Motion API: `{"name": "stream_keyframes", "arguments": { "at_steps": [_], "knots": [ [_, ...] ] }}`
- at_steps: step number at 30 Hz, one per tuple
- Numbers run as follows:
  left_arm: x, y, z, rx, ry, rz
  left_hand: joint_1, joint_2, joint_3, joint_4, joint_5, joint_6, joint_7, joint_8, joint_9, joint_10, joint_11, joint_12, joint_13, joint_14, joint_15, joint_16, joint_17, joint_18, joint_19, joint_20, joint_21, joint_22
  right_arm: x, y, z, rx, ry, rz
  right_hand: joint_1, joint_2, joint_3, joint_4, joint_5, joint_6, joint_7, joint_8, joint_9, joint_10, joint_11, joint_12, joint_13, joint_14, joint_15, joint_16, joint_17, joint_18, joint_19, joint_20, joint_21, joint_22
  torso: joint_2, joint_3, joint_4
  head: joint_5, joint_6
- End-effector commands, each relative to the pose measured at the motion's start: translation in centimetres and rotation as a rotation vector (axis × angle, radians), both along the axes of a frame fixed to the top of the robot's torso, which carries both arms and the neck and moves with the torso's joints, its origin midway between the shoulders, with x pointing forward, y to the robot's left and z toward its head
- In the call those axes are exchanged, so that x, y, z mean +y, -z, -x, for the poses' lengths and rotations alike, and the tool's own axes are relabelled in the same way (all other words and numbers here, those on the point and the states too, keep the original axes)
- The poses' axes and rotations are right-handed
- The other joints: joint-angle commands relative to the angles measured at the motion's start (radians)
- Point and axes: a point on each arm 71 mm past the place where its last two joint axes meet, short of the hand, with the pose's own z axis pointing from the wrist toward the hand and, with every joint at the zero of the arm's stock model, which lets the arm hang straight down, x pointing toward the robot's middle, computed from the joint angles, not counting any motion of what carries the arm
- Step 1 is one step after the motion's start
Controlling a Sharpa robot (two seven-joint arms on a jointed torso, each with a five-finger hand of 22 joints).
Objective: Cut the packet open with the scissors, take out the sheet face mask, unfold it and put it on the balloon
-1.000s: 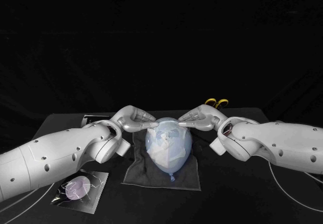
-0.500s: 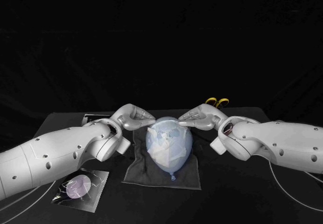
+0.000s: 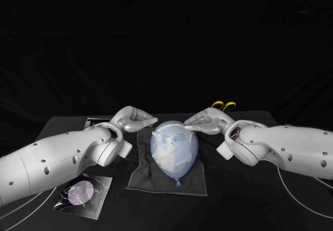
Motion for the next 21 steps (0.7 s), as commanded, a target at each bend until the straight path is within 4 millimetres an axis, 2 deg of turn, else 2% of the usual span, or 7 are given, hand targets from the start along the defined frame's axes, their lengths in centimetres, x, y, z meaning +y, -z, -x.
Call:
{"name": "stream_keyframes", "arguments": {
  "at_steps": [1,5,8,11,13,15,21],
  "knots": [
    [-0.1,-0.2,0.3,0.019,0.03,0.049,-0.11,-0.051,-0.113,0.003,-0.003,-0.041,0.022,-0.024,-0.009,-0.059,0.02,0.001,0.001,-0.05,0.02,-0.028,-0.012,-0.018,-0.096,0.001,-0.033,-0.008,0.2,0.3,0.2,0.014,-0.018,0.006,-0.011,-0.001,-0.002,0.004,-0.004,0.002,0.042,0.005,0.001,0.007,-0.001,0.001,0.001,-0.005,0.001,0.003,0.0,0.012,0.008,0.001,0.002,-0.001,0.001,-0.0004,0.0011,0.001,-0.001],
    [0.5,-0.1,0.7,0.028,0.04,0.032,-0.09,-0.084,-0.211,0.006,0.0,-0.071,0.034,-0.039,-0.013,-0.101,0.033,0.007,0.003,-0.06,0.027,-0.02,-0.011,-0.017,-0.08,0.002,-0.03,-0.003,0.1,0.3,0.1,0.013,-0.016,0.007,-0.011,-0.001,-0.002,0.004,-0.004,0.002,0.042,0.005,0.001,0.007,-0.001,0.001,0.001,-0.005,0.001,0.003,0.0,0.012,0.008,0.001,0.002,-0.001,0.0,-0.0004,0.0005,0.002,-0.001],
    [1.3,-0.2,0.9,0.023,0.024,0.027,-0.082,-0.072,-0.216,0.004,0.002,-0.07,0.026,-0.032,-0.009,-0.098,0.027,0.022,0.006,-0.031,0.017,0.025,0.006,0.003,0.163,-0.003,0.047,0.035,0.1,0.3,0.1,0.013,-0.014,0.007,-0.011,-0.001,-0.002,0.004,-0.004,0.002,0.042,0.005,0.001,0.007,-0.001,0.001,0.001,-0.005,0.001,0.003,0.0,0.012,0.008,0.001,0.002,-0.001,-0.001,-0.0003,0.0008,0.004,-0.003],
    [2.6,-0.3,1.2,0.011,-0.007,0.029,-0.076,-0.03,-0.203,0.004,0.0,-0.05,0.003,-0.003,0.005,-0.041,-0.002,0.074,0.019,0.061,-0.02,0.145,0.062,0.075,0.342,-0.02,0.144,0.075,0.0,0.3,0.0,0.012,-0.012,0.008,-0.011,-0.001,-0.002,0.004,-0.004,0.002,0.042,0.005,0.001,0.007,-0.001,0.001,0.001,-0.005,0.001,0.003,0.0,0.012,0.008,0.001,0.002,-0.001,-0.001,0.0003,0.0012,0.003,-0.004],
    [3.6,-0.4,1.5,0.008,-0.027,0.034,-0.049,0.003,-0.2,-0.001,0.001,-0.035,-0.024,0.034,0.023,0.003,-0.031,0.128,0.038,0.17,-0.064,0.31,0.152,0.107,0.495,-0.056,0.241,0.117,0.0,0.4,0.0,0.012,-0.01,0.008,-0.011,-0.003,-0.002,0.003,-0.004,0.002,0.042,0.005,0.001,0.007,-0.001,0.001,0.001,-0.006,0.001,0.002,0.0,0.012,0.009,0.001,0.003,-0.001,-0.001,0.0001,0.0004,0.005,-0.006],
    [4.3,-0.5,1.8,0.007,-0.041,0.039,-0.032,0.014,-0.218,0.0,-0.003,-0.036,-0.05,0.071,0.042,0.028,-0.049,0.181,0.062,0.218,-0.098,0.475,0.254,0.111,0.589,-0.106,0.317,0.152,-0.1,0.4,0.0,0.011,-0.009,0.008,-0.011,-0.003,-0.002,0.003,-0.004,0.002,0.042,0.005,0.001,0.007,-0.001,0.001,0.001,-0.006,0.001,0.002,0.0,0.012,0.009,0.001,0.003,-0.001,-0.001,0.0002,0.0003,0.004,-0.008],
    [5.7,0.0,3.4,0.047,-0.066,0.06,-0.048,0.035,-0.279,-0.011,0.005,-0.016,-0.083,0.163,0.096,0.124,-0.114,0.365,0.171,0.332,-0.146,0.804,0.481,0.107,0.711,-0.18,0.476,0.239,-0.3,0.4,0.0,0.011,-0.005,0.009,-0.011,-0.003,-0.002,0.003,-0.004,0.002,0.042,0.005,0.001,0.007,-0.001,0.001,0.001,-0.006,0.001,0.002,0.0,0.012,0.009,0.001,0.003,-0.001,-0.001,-0.0005,0.0003,0.003,-0.012]
  ]
}}
